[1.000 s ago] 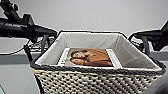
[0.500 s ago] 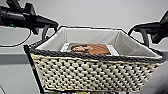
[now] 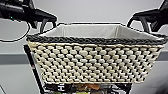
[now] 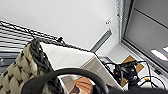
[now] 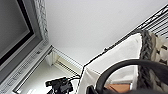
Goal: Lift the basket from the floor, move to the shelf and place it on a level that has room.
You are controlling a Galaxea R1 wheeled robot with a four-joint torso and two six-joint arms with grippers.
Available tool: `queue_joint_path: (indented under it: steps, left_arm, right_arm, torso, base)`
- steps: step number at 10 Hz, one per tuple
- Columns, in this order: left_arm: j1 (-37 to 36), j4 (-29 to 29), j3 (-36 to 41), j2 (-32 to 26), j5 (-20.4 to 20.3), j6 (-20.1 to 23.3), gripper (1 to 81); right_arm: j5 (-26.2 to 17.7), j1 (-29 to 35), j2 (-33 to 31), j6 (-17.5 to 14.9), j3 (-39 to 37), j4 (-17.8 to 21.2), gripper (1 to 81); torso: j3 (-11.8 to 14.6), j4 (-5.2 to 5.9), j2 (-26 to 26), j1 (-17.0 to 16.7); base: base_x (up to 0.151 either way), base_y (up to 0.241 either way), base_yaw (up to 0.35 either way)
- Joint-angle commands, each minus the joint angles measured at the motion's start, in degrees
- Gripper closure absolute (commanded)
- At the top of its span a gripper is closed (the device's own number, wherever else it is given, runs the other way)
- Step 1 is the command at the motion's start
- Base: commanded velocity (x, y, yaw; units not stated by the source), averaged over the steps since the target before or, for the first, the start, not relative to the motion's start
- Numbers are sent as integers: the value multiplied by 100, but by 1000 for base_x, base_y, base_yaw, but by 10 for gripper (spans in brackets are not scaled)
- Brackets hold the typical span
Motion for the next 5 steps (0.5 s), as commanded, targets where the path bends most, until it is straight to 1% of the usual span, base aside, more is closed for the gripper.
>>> queue_joint_path:
  steps: [1, 2, 3, 5]
  left_arm:
    - [-801, -2, -734, 501, -212, 119, 811]
    - [-801, 42, -881, 640, -195, 119, 811]
    - [-801, 51, -1110, 807, -90, 128, 811]
    - [-801, 69, -1444, 1036, -2, 137, 811]
  right_arm:
    - [137, 854, 310, -53, -652, -14, 811]
    - [85, 845, 362, -79, -800, -14, 811]
    - [-20, 862, 458, -131, -1011, -14, 811]
    - [-73, 802, 678, -184, -1345, -22, 811]
  torso:
    - [0, 0, 0, 1]
    - [0, 0, 0, 1]
    - [0, 0, 0, 1]
    - [0, 0, 0, 1]
  base:
    - [0, 0, 0]
    - [0, 0, 0]
    - [0, 0, 0]
    - [0, 0, 0]
